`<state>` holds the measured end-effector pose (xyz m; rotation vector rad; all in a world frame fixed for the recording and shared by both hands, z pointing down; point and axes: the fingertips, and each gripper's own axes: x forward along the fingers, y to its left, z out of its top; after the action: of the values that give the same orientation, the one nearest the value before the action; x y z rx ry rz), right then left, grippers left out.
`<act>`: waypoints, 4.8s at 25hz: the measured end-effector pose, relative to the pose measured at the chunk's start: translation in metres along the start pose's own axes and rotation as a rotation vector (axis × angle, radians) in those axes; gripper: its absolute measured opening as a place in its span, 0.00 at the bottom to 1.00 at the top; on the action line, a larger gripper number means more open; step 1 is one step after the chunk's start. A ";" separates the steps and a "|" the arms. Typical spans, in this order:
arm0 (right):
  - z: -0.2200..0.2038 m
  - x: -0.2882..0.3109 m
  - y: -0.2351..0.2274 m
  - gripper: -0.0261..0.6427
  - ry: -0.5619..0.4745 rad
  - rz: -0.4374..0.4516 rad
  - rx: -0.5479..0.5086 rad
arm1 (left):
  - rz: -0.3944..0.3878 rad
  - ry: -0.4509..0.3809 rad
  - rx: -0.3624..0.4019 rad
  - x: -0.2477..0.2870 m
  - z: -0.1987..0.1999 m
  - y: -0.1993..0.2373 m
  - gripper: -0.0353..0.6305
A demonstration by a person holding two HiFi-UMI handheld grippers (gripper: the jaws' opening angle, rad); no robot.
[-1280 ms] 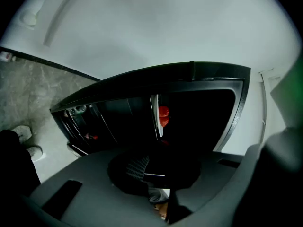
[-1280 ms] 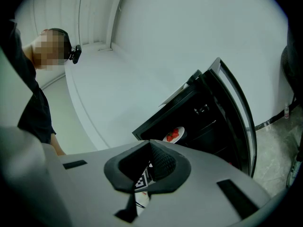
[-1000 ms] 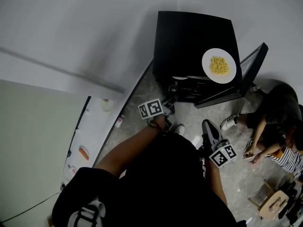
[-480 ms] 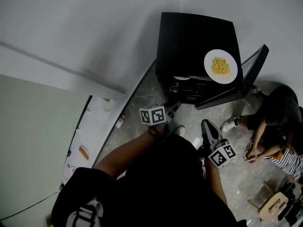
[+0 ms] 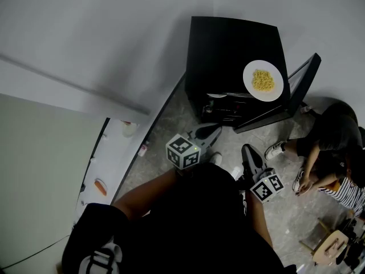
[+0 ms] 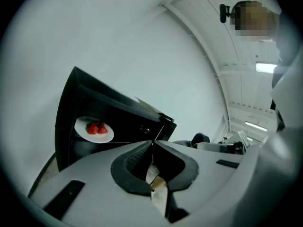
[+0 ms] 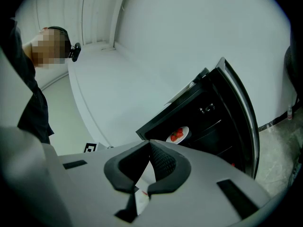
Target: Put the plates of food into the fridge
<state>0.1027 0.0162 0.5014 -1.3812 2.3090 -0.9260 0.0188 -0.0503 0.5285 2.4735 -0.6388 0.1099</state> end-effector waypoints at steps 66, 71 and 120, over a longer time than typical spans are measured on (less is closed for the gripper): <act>0.105 0.081 -0.068 0.21 -0.283 0.038 0.567 | 0.005 -0.077 0.112 -0.004 0.055 0.001 0.10; 0.110 0.089 -0.077 0.21 -0.272 0.023 0.590 | -0.001 -0.074 0.118 -0.004 0.055 0.002 0.10; 0.053 0.011 -0.004 0.11 -0.232 0.049 0.708 | -0.021 -0.090 0.080 -0.055 0.024 -0.016 0.10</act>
<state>0.1285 -0.0146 0.4655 -1.0447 1.5943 -1.3118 -0.0233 -0.0292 0.4885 2.5735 -0.6582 0.0170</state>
